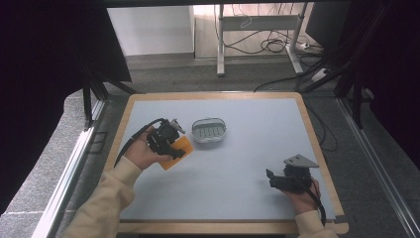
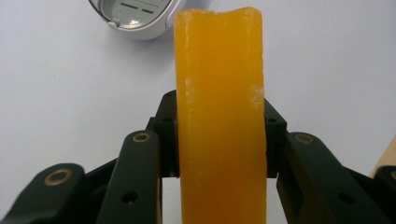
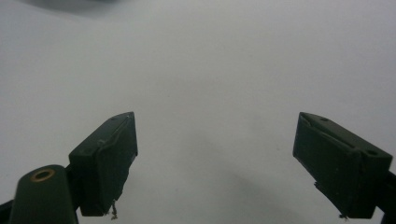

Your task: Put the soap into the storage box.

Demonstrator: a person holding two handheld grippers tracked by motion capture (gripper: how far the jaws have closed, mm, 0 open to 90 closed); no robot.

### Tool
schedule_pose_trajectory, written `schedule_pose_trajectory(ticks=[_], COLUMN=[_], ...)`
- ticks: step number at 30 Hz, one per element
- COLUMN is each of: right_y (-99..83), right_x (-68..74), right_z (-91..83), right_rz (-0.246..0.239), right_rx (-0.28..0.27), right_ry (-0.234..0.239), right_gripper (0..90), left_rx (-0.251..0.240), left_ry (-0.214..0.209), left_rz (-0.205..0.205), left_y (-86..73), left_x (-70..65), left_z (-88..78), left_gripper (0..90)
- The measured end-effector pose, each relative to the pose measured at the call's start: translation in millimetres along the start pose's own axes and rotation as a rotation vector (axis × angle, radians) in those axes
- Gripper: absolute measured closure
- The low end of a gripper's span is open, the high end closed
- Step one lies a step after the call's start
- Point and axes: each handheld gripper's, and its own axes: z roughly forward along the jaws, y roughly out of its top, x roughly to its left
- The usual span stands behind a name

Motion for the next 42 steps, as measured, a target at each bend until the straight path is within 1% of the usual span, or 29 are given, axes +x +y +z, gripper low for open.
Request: schedule_pose_trajectory(ticks=[9,12,13,14,17,21,23,26,32,34,39,42], right_y=[-0.2,-0.2,-0.4,-0.4,-0.3,-0.3,-0.4,-0.6,-0.8,-0.8,-0.7,-0.8], right_x=[0.4,0.1,0.1,0.1,0.4,0.8,0.9,0.6,0.4,0.4,0.5,0.4], right_z=[0.3,0.4,0.5,0.4,0.5,0.6,0.7,0.9,0.8,0.9,0.8,0.9], right_rz=[0.001,0.002,0.001,0.001,-0.002,-0.003,-0.004,-0.004,-0.005,-0.004,-0.006,-0.007], right_rx=[0.003,0.001,0.002,0.004,0.006,0.005,0.005,0.01,0.011,0.011,0.011,0.012], right_ry=[0.0,-0.002,-0.002,0.0,-0.001,-0.001,-0.001,-0.002,-0.002,-0.003,-0.003,-0.003], right_gripper=[14.3,14.3,14.3,14.3,14.3,14.3,14.3,14.3,14.3,14.3,14.3,14.3], left_rx=[-0.009,-0.016,-0.02,-0.024,-0.019,-0.019,-0.012,0.0,-0.003,-0.004,-0.004,0.001], left_ry=[0.004,-0.002,-0.03,-0.034,-0.017,-0.022,-0.016,-0.009,-0.01,-0.011,-0.03,-0.028], left_rz=[0.019,0.027,0.034,0.033,0.038,0.038,0.045,0.043,0.041,0.046,0.056,0.06], left_y=[8.3,9.8,11.6,12.1,15.4,18.2,20.9,23.3,26.4,28.4,32.2,33.6], left_x=[1.8,2.7,3.7,4.0,4.1,5.3,5.3,5.5,7.9,9.0,12.1,12.5], left_z=[-1.2,-2.2,-2.8,-2.9,-2.8,-1.9,0.5,3.9,6.4,6.6,8.6,10.3], left_gripper=[62.1,62.1,62.1,62.1,62.2,62.1,62.1,62.1,62.1,62.1,62.1,62.1])
